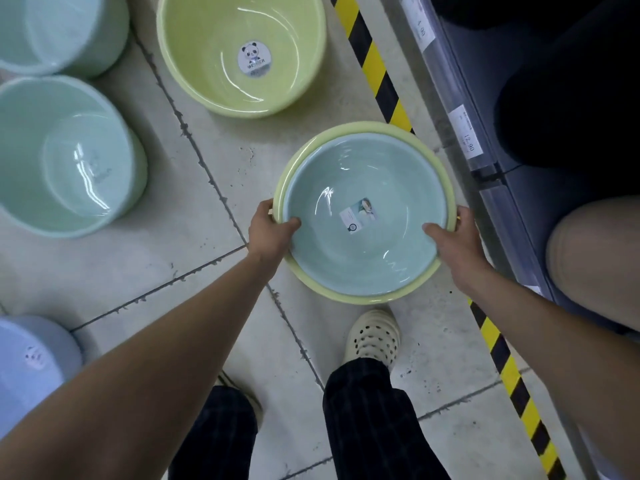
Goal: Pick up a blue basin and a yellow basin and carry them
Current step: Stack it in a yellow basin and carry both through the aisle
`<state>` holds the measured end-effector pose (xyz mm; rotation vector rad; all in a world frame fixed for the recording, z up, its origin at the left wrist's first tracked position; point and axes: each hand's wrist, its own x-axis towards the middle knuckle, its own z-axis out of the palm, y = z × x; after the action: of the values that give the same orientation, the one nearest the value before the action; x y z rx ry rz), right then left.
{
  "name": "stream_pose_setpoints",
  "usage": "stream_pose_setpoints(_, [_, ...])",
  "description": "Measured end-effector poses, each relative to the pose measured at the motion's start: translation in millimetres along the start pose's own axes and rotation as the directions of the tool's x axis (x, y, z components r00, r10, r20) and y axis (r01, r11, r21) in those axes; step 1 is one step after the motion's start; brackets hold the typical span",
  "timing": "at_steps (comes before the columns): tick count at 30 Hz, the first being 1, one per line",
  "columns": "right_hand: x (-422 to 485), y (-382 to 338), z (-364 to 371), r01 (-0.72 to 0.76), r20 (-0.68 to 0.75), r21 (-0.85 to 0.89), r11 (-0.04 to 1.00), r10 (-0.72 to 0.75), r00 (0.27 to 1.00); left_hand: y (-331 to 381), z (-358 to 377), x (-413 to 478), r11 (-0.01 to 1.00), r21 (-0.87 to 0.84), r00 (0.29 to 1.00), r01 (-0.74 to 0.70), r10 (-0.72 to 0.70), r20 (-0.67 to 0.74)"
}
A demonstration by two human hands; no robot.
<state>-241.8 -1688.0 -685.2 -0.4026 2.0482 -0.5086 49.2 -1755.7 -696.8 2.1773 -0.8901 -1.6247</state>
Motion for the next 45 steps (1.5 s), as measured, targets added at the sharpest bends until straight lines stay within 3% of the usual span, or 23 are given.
stream_pose_setpoints(5, [-40,-53,6,0.067,0.039,0.081,0.994,-0.070,0.997,33,-46,-34,0.994,-0.107,0.999,-0.009,0.004,-0.049])
stream_pose_setpoints(10, [-94,-120,47,0.192,0.078,-0.026,0.981,-0.190,0.979,45,-134,-66,0.983,-0.183,0.988,-0.015,-0.013,-0.153])
stream_pose_setpoints(21, [-239,-222,211,0.411,0.443,-0.231,0.882,-0.281,0.852,-35,-342,-151,0.899,-0.436,0.895,0.032,-0.220,-0.389])
stream_pose_setpoints(28, [-350,-225,330,0.567,0.648,-0.364,0.739,-0.236,0.725,-133,-440,-220,0.761,-0.648,0.800,0.045,-0.416,-0.433])
stream_pose_setpoints(35, [-442,-199,436,0.662,0.758,-0.436,0.609,-0.148,0.635,-221,-515,-267,0.639,-0.769,0.720,-0.001,-0.533,-0.444])
stream_pose_setpoints(45, [-508,-168,546,0.703,0.775,-0.540,0.463,-0.052,0.629,-326,-570,-267,0.430,-0.903,0.703,-0.015,-0.638,-0.316])
